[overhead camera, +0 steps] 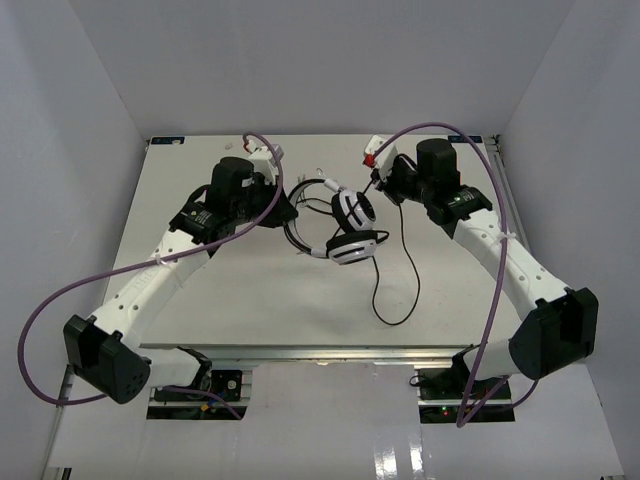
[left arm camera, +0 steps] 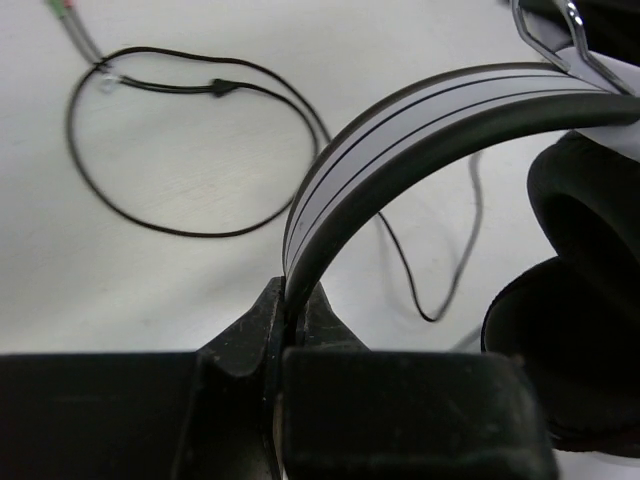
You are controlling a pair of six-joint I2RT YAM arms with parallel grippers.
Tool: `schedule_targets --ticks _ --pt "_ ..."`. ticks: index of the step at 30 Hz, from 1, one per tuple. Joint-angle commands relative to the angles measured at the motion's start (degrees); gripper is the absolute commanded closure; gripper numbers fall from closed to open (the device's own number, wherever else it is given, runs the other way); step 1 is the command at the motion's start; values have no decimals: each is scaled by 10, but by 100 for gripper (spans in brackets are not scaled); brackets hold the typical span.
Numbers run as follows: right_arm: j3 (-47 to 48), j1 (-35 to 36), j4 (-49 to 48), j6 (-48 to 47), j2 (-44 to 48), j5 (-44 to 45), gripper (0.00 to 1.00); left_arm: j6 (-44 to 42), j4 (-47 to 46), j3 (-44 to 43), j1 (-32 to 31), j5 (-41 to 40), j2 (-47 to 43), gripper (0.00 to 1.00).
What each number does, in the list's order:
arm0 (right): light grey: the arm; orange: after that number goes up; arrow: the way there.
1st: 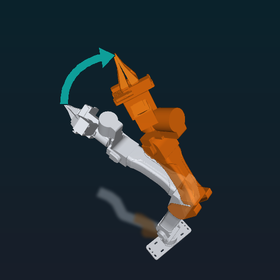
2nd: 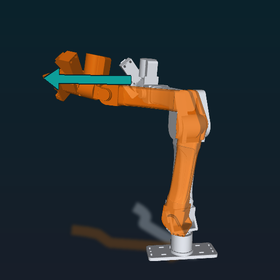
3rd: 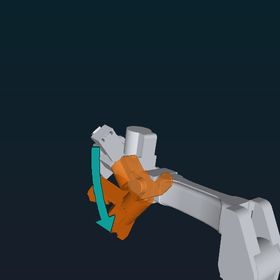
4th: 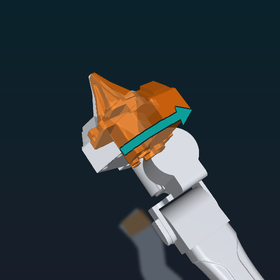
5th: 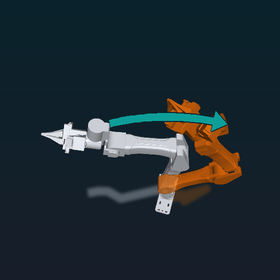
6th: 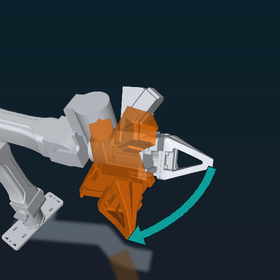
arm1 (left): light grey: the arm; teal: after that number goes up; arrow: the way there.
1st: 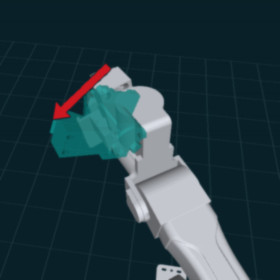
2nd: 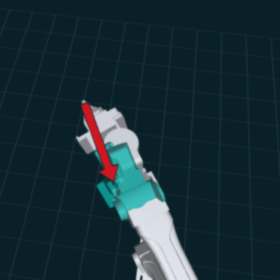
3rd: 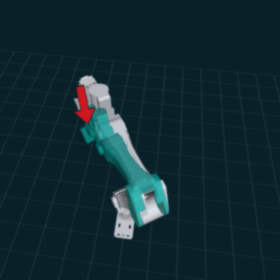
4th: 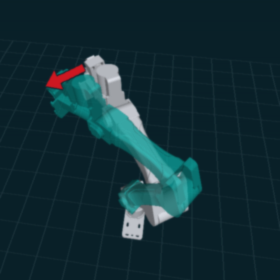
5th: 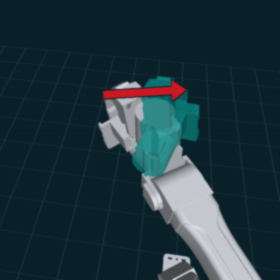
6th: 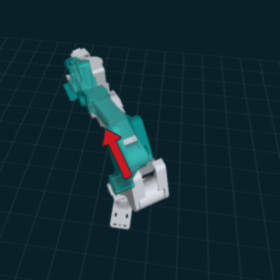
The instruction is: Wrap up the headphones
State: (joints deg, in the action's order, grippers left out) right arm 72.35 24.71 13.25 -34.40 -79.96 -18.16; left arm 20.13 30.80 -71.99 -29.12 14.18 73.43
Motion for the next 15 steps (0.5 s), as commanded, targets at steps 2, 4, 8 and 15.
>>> schedule_targets --ticks 2,4,8,15 --pt "-1 -36 -109 150 -22 -228 92 47 -52 -66 -4 259 -14 100" --pt "-1 -38 -131 176 -19 -227 92 48 -53 -83 -9 287 -2 100" --pt "31 -40 -142 205 -29 -196 92 38 -47 -88 -26 316 28 100" --pt "-32 -80 -199 250 -26 -267 92 58 -53 -137 -28 221 18 100"
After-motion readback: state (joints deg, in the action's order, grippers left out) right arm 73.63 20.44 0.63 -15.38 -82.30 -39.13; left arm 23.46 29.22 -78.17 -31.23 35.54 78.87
